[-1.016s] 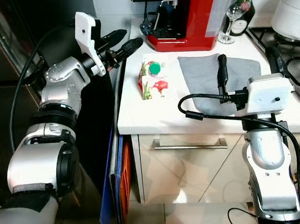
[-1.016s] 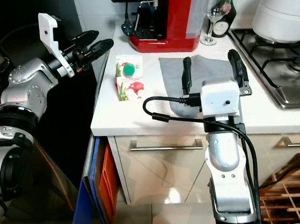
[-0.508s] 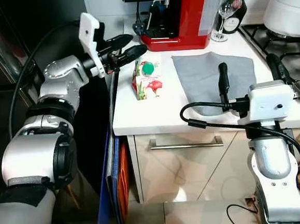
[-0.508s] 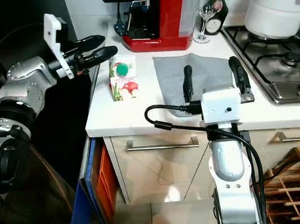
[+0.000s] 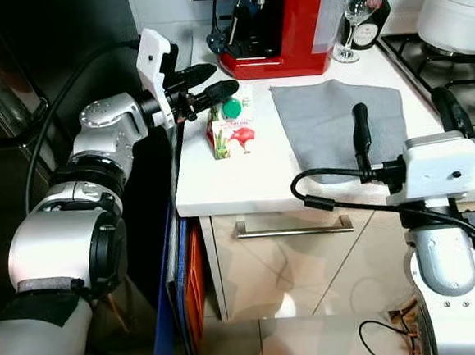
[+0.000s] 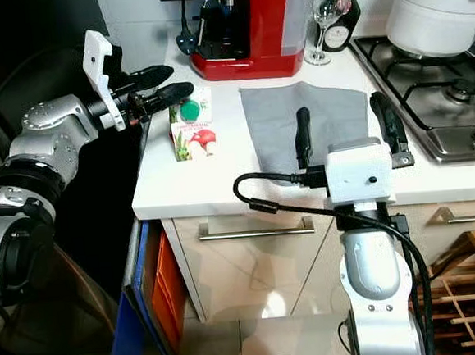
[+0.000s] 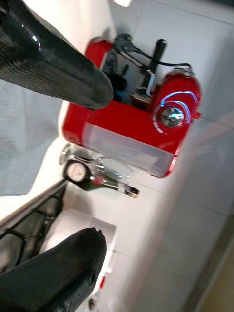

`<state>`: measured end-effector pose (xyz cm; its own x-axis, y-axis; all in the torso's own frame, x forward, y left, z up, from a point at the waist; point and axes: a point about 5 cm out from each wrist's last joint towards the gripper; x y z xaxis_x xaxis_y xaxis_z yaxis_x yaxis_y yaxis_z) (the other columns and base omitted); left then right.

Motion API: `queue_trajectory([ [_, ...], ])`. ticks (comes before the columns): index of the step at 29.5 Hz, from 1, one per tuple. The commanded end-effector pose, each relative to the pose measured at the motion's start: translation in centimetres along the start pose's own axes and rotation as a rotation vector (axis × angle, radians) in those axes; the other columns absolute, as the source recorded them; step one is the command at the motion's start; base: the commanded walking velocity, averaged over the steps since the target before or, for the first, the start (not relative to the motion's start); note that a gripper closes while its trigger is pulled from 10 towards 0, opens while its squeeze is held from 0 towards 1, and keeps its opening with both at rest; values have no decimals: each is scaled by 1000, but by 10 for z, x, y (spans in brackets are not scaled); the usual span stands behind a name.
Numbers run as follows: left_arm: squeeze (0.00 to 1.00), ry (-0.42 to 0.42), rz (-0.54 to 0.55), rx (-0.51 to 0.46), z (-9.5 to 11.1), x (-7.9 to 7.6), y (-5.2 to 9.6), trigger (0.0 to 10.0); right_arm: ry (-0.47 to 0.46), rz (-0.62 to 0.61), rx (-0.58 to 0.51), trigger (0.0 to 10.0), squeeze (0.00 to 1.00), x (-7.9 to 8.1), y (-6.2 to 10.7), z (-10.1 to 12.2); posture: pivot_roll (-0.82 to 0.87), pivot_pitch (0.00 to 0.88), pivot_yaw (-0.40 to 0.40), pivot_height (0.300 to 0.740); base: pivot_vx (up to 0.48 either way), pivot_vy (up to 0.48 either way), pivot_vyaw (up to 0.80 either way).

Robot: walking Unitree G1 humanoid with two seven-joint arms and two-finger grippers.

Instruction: Restocking fridge

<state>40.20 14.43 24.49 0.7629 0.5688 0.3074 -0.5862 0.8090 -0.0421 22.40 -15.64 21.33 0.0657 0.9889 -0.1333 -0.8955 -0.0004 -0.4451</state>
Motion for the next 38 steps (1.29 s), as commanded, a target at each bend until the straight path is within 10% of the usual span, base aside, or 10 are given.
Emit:
queue_trajectory([
  [1,0,-18,10,15,5,2,-2,10000,5,6,-15,10000,522,0,1,7,-393,84,45,740,0,0,0],
  [22,0,37,-45,107,-14,-13,-10,10000,6,19,18,10000,525,0,3,6,-399,96,38,740,0,0,0],
  [23,0,40,-53,118,-17,-14,-9,941,5,21,20,10000,525,0,3,6,-398,96,39,740,0,0,0],
  [38,0,219,-130,127,-38,-26,0,0,-4,32,28,10000,525,1,0,1,-377,72,36,740,0,0,0],
])
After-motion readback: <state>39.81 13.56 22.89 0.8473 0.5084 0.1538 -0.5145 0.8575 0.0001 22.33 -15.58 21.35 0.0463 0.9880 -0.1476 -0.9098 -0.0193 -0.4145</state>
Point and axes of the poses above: a point about 5 cm out from each wrist's last joint towards the gripper, its own y axis pointing back from the gripper into the wrist, its own z axis along the axis of the wrist's last joint, x = y × z, and after that the axes turned 13 degrees about -y, right-handed
